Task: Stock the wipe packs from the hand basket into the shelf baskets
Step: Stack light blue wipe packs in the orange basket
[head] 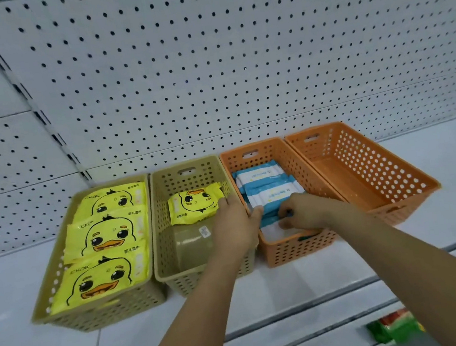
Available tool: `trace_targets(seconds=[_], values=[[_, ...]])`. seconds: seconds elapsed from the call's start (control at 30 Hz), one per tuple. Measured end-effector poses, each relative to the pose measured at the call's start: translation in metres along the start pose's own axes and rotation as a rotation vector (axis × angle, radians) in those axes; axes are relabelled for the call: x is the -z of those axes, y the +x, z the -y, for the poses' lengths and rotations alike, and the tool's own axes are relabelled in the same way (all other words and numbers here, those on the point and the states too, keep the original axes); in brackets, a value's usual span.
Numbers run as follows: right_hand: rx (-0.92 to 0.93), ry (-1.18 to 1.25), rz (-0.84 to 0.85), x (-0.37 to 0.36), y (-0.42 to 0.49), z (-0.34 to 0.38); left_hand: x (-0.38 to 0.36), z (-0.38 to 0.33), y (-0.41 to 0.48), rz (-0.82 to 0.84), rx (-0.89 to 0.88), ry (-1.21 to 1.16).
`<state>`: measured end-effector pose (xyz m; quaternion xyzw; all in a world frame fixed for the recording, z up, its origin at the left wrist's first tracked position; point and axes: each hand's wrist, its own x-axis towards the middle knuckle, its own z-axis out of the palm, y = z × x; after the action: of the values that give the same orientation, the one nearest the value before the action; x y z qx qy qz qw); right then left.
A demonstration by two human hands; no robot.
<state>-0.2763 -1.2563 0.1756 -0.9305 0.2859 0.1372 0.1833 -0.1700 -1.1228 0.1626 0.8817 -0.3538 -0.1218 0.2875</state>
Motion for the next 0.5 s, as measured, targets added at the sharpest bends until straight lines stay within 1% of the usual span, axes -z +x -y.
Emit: trace_targets(seconds=[0.1, 0.17, 0.2, 0.27, 0.33, 0.4, 0.43, 0.5], values=[[-0.033, 0.042, -0.010, 0.005, -0.014, 0.007, 0.003, 0.000, -0.003, 0.010, -0.023, 0.029], [-0.049, 0.100, -0.099, 0.003, -0.029, 0.013, 0.009, 0.003, -0.012, -0.007, -0.106, 0.147], [-0.050, 0.105, -0.161, -0.002, -0.038, 0.017, 0.012, 0.006, -0.021, -0.018, -0.162, 0.215], [-0.030, 0.037, -0.322, -0.018, -0.058, 0.025, 0.019, 0.015, -0.044, -0.008, -0.255, 0.317], [0.044, -0.008, -0.579, -0.044, -0.081, 0.034, 0.023, 0.030, -0.070, -0.015, -0.335, 0.388], [0.118, 0.043, -0.750, -0.075, -0.105, 0.045, 0.024, 0.048, -0.102, -0.061, -0.422, 0.405], [0.147, 0.121, -0.782, -0.091, -0.117, 0.052, 0.026, 0.058, -0.119, -0.091, -0.465, 0.377], [0.168, 0.272, -0.781, -0.122, -0.145, 0.069, 0.027, 0.080, -0.154, -0.137, -0.507, 0.254]])
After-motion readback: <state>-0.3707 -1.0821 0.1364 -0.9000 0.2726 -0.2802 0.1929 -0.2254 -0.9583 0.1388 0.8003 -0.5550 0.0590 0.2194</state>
